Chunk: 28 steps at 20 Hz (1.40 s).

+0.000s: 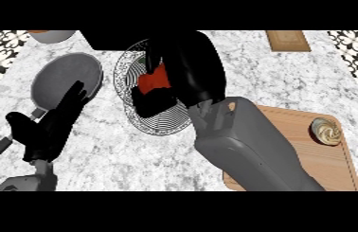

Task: Pick the bell pepper from the cutting board and place it in the tiered basket

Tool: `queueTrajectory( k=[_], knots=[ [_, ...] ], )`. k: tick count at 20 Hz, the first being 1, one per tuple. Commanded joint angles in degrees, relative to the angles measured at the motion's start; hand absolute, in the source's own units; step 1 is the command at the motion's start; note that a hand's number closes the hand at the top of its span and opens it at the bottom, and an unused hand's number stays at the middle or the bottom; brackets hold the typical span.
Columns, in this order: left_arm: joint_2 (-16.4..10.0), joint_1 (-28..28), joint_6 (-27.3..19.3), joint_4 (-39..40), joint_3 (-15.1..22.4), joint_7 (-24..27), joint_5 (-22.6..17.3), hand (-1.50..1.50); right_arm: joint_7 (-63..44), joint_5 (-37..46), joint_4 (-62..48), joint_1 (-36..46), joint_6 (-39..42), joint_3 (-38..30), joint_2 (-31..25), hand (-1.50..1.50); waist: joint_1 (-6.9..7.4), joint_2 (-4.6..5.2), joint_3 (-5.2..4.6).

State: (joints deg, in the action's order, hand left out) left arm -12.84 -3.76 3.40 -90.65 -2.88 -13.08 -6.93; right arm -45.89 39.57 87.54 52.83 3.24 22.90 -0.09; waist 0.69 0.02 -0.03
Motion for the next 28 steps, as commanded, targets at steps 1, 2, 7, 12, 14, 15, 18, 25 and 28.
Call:
queueTrajectory(
  k=[1,2,7,12,14,15,18,25,28],
  knots=[
    [-0.5,3.3,1.7,-3.2,-1.0,0.0,-0.9,0.0,2.3,0.2,-6.2,2.0,-3.0,0.3,0.1,1.5,0.1,-0.03,0.02],
    [-0.1,0.8,0.4,-1.1,-0.9,-0.5,0.1,0.0,1.8,1.2,-8.1,1.2,-7.3,5.8,0.1,1.5,0.18,0.03,0.01],
    [-1.4,-3.5,2.7,3.7,-3.4,0.4,-1.5,0.0,7.0,2.2,-15.1,2.1,-10.6,2.6,0.1,1.5,-0.26,0.1,0.01],
    [2.7,-0.2,-2.2,-2.5,1.5,-2.2,3.5,0.0,8.6,3.5,-23.4,4.9,-22.5,7.2,0.1,1.5,0.56,0.1,0.02],
    [1.4,-1.3,0.1,-0.2,-0.6,-1.2,0.9,0.0,7.8,0.7,-21.6,5.9,-29.7,5.6,0.1,1.5,0.88,0.2,0.01],
    [0.7,-1.6,2.3,2.8,-1.3,2.6,0.4,0.0,7.8,-1.3,-25.3,7.4,-32.3,8.0,0.1,1.5,1.13,0.32,-0.02],
    [-0.3,2.4,2.9,-3.0,-1.4,-0.5,0.0,0.0,11.6,-5.2,-31.2,11.3,-30.4,6.4,0.1,-1.5,1.32,0.21,0.01],
    [1.6,1.0,3.1,3.7,-1.2,4.1,1.6,0.0,11.0,-9.4,-30.7,13.0,-34.6,9.8,0.1,-1.5,0.62,0.14,-0.01],
    [2.7,-2.8,0.2,1.9,-0.2,-0.1,2.9,0.0,14.6,-14.5,-33.7,15.6,-36.9,4.2,0.1,-1.5,0.67,0.25,0.03]
  ],
)
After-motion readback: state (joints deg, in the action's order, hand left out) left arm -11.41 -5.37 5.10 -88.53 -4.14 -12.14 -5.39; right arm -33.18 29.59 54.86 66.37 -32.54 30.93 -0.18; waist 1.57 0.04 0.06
